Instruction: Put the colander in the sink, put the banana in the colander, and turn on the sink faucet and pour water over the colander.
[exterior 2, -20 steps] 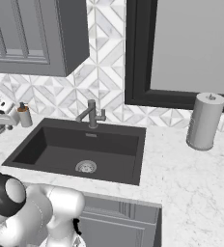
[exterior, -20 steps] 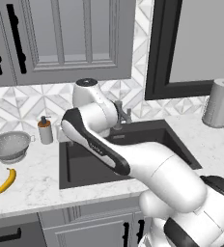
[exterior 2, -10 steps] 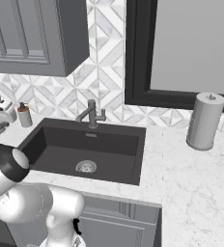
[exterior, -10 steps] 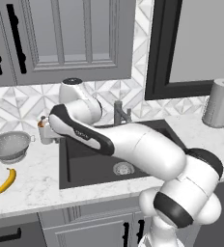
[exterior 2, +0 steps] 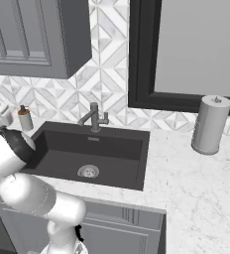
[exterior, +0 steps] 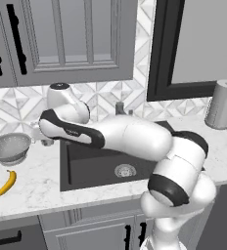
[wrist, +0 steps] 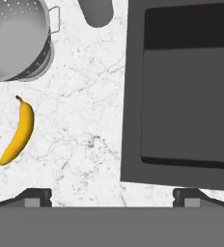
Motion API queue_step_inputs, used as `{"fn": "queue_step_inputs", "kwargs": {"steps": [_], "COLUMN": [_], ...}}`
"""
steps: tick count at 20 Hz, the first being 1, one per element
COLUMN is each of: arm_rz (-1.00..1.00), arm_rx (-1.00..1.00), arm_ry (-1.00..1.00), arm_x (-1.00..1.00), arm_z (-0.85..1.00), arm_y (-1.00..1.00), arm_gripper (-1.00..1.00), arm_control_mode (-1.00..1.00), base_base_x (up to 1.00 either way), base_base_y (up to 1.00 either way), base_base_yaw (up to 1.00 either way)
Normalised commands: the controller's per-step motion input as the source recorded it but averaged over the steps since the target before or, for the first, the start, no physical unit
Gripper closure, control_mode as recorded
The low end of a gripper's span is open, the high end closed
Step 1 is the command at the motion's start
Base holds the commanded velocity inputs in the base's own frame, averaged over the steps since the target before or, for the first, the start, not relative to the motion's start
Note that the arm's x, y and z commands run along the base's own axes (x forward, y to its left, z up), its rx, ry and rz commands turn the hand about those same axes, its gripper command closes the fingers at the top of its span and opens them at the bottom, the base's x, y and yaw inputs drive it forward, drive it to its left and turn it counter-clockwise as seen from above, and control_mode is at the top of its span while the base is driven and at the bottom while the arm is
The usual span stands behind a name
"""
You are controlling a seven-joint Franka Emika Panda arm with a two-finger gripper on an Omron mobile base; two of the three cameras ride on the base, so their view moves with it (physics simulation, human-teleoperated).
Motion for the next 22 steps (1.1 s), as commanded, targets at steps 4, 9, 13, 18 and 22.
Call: {"fn": "queue_step_inputs", "kwargs": {"steps": [4, 9, 13, 18, 22], "arm_rz": [-0.04, -0.04, -0.05, -0.04, -0.03], "arm_rx": [0.02, 0.01, 0.0, 0.0, 0.01], "arm_ry": [0.0, 0.0, 0.0, 0.02, 0.03], "arm_x": [0.22, 0.18, 0.21, 0.29, 0.39], "arm_z": [-0.24, -0.19, -0.15, -0.16, -0.18], "arm_y": [0.41, 0.34, 0.31, 0.27, 0.27], "arm_gripper": [-1.0, -1.0, -1.0, -1.0, -1.0], "arm_control_mode": [-1.0, -1.0, -1.0, -1.0, -1.0], "base_base_x": [0.0, 0.0, 0.0, 0.0, 0.0], "base_base_y": [0.0, 0.0, 0.0, 0.0, 0.0], "base_base_yaw": [0.0, 0.0, 0.0, 0.0, 0.0]}}
